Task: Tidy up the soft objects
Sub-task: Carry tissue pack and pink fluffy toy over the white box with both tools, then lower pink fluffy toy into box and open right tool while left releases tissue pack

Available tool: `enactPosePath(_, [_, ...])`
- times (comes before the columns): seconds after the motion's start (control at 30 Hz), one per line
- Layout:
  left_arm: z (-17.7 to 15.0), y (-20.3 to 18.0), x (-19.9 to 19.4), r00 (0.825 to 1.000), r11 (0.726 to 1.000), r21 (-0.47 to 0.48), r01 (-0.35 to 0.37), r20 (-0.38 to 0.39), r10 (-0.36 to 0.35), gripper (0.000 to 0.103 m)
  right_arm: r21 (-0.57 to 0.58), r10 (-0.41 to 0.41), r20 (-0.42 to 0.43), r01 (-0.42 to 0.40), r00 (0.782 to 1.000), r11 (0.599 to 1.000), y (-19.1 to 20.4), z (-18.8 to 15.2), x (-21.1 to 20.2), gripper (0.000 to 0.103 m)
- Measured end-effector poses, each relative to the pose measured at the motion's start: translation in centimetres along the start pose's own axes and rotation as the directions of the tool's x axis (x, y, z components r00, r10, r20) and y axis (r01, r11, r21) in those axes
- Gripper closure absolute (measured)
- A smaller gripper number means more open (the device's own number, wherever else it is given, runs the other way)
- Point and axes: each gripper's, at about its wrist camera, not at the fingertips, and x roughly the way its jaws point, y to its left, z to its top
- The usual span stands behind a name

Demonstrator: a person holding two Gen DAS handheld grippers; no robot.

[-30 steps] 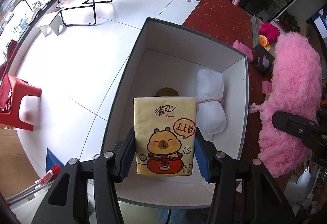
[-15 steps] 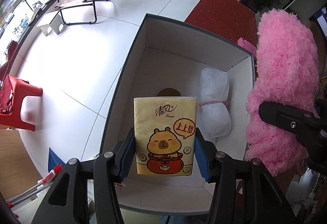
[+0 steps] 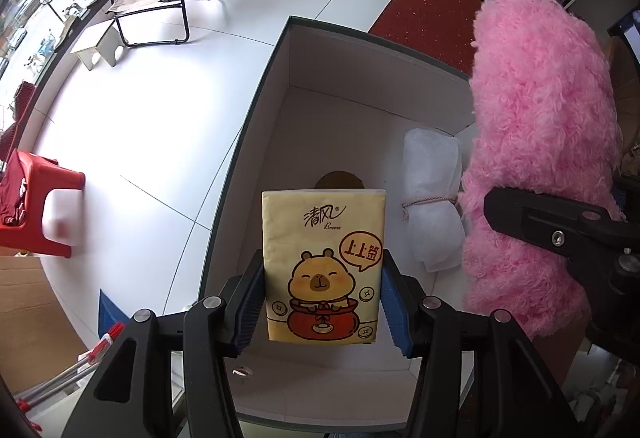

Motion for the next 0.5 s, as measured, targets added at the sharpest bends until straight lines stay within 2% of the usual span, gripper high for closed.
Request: enactPosePath(0.5, [0.5,0.2,1.4,0.999,1.000,-0.019,0.000,-0.038,0.000,0.049,-0.098,-0.054,-0.017,0.053,0.998,0.994,1.9,2.3,2.5,0.050])
